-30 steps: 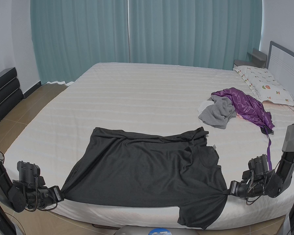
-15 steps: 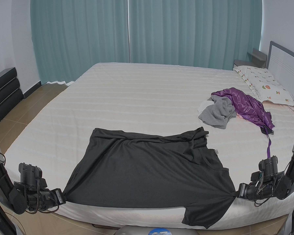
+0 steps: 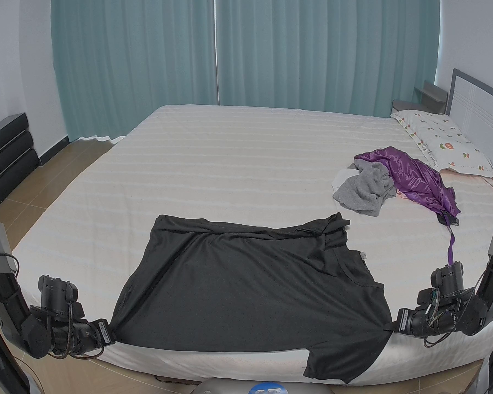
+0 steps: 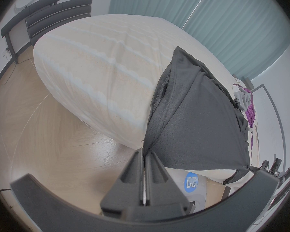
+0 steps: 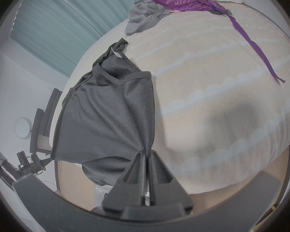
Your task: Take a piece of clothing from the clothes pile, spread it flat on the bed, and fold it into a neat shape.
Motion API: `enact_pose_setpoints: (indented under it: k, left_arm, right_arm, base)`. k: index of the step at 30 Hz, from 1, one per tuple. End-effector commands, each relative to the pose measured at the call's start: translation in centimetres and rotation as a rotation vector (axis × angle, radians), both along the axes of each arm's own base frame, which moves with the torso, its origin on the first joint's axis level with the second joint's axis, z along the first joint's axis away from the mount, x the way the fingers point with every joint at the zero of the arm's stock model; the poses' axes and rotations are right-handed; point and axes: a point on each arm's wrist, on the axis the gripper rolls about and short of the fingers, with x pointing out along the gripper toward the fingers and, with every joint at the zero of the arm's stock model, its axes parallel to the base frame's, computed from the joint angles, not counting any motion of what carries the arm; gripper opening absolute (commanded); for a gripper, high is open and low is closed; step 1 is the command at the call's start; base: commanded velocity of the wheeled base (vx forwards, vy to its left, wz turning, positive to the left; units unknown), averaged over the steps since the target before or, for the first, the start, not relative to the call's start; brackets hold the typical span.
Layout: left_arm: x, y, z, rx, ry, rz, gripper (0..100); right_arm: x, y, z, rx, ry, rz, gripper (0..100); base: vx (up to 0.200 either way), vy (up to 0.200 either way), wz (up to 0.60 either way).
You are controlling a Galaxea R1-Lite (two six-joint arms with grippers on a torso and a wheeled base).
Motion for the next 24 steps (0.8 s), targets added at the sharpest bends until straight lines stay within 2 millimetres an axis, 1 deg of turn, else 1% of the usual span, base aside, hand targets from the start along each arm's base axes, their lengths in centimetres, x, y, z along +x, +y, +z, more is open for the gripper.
enact_pose_setpoints:
  k: [1,7,8,11,16,19,24]
  left_arm:
    - [0.2,-0.1,-0.3,-0.012,0.011,0.0,100]
    - [0.3,-0.1,-0.2,-0.036,0.005,0.005,100]
    - [0.3,-0.1,-0.1,-0.038,0.001,0.005,100]
    - [0.2,-0.1,0.1,-0.04,-0.006,0.007,100]
    - [-0.2,0.2,1.6,-0.041,-0.082,0.019,100]
    - [-0.5,0.1,2.8,-0.046,-0.138,0.016,100]
    - [-0.7,0.0,3.1,-0.077,-0.153,0.043,100]
  right_arm:
    - [0.0,0.2,-0.6,0.007,0.025,0.013,100]
    - [-0.1,0.3,-0.1,0.053,0.013,0.035,100]
    - [-0.3,0.3,0.4,0.063,-0.012,0.034,100]
    - [-0.7,0.2,1.1,0.079,-0.037,0.026,100]
    - [-1.6,-0.1,1.9,0.124,-0.053,-0.005,100]
    - [-1.7,-0.1,2.2,0.15,-0.072,-0.023,100]
    - [-1.9,0.1,2.4,0.157,-0.09,-0.017,100]
  base:
    - [0.0,0.0,0.0]
    - [0.0,0.0,0.0]
    - [0.0,0.0,0.0]
    - [0.0,0.0,0.0]
    - [0.0,0.0,0.0]
    - [0.0,0.0,0.0]
    - [0.0,0.0,0.0]
